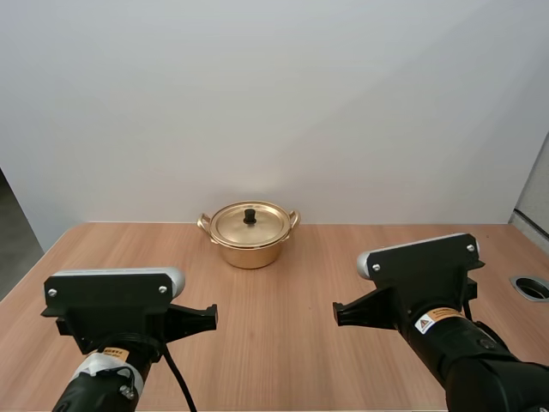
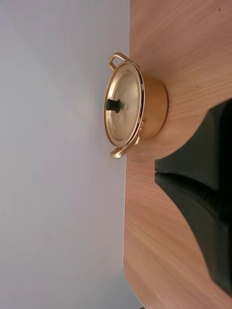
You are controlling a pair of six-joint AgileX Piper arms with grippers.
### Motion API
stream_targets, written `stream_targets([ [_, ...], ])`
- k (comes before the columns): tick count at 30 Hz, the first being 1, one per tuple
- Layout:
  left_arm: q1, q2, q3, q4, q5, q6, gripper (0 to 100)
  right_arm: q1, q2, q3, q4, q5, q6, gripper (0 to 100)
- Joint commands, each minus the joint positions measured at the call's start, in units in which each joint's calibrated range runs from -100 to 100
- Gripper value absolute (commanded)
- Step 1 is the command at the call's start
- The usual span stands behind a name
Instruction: Open the pot, put the car inside, and close it
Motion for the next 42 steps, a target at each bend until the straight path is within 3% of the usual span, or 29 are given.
stream_targets([
  [1, 0.01, 0.00, 0.00, 0.23, -0.09, -0.02, 0, -0.03, -0.05, 1.08, -0.66, -4.13, -0.02, 0],
  [8, 0.01, 0.00, 0.00, 0.21, -0.77, -0.02, 0, -0.03, -0.05, 4.43, -0.90, -7.51, -0.51, 0],
  [13, 0.01, 0.00, 0.00, 9.90, 6.31, -0.02, 0, 1.11, -1.99, 4.43, -0.02, 7.53, -0.29, 0],
  [20, 0.01, 0.00, 0.00, 18.48, 6.31, -0.02, 0, 1.21, -16.78, 4.43, 0.49, 21.52, 0.16, 0],
  [42, 0.01, 0.00, 0.00, 18.73, 6.31, -0.02, 0, -0.36, -16.78, 4.43, -0.42, 21.88, 1.16, 0],
])
